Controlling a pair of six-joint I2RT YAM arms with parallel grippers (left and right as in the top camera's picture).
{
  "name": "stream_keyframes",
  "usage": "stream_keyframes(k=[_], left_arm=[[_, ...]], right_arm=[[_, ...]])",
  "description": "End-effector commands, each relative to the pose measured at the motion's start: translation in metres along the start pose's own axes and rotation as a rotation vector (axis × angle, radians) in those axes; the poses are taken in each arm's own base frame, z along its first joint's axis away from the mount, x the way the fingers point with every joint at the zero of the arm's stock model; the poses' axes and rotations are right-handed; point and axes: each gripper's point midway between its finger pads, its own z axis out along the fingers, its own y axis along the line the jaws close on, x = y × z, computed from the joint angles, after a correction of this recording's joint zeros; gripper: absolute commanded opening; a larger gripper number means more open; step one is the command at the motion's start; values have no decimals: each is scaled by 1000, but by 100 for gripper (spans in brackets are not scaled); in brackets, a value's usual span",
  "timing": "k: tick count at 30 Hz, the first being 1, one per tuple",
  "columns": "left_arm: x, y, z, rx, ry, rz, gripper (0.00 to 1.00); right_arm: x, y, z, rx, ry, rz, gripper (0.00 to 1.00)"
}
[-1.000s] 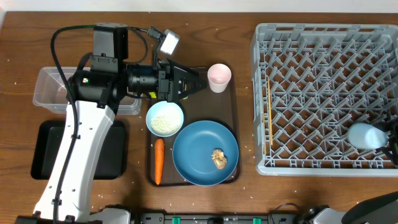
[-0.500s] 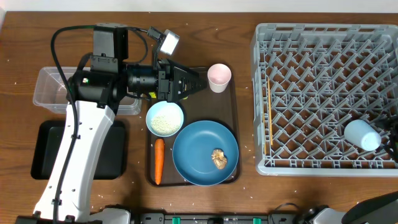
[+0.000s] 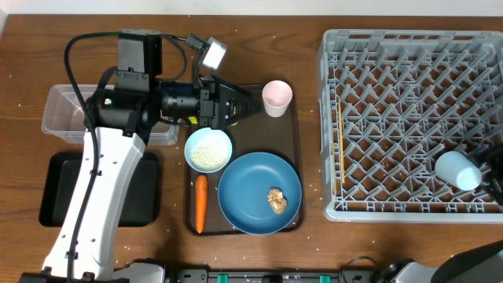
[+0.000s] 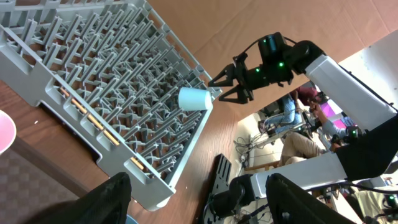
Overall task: Sort waste into correct bins and load items into the dishwasher rack
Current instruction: 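Release blue cup upside down in rack, withdraw right gripper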
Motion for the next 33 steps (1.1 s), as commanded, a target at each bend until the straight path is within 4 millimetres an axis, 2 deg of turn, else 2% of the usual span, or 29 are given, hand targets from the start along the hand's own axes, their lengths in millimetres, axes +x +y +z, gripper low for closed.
stream_keyframes(k=[1,4,6,8,10,12,16,21,23,25,28,31,33], left_arm=[[-1,-1,-2,-9,-5,7,70],[-1,-1,-2,-9,-5,7,70],[-2,-1,-2,-9,-5,8,71],[-1,-1,-2,-9,-5,8,71],[-1,-1,-2,-9,-5,7,71],[-1,-1,-2,-9,-5,7,71],[-1,-1,-2,-9,-5,7,71],[-1,-1,-2,-9,-5,8,71],[-2,-1,-2,-9,-5,8,72],[-1,-1,-2,-9,-5,8,71],[-2,-1,-2,-9,-5,8,72],[-1,-1,-2,-9,-5,7,71],[-1,-1,-2,-9,-5,7,71]], right_arm=[[9,-1,17,-4,10,-2,66],[9,15,35,-97,-1,-27,67],[1,36,39,-190,-38,-50,67],[-9,72,28,-368,-77,-119,68],[-15,108,7,-561,-108,-194,68],[-19,126,-11,-661,-136,-226,69],[-15,129,-28,-668,-156,-245,72],[-5,118,-44,-596,-211,-275,72],[-3,111,-50,-548,-250,-302,69],[-3,100,-46,-459,-274,-314,68],[-2,88,-29,-343,-276,-326,64],[-3,94,-12,-330,-284,-349,64],[-10,97,1,-322,-298,-332,68]])
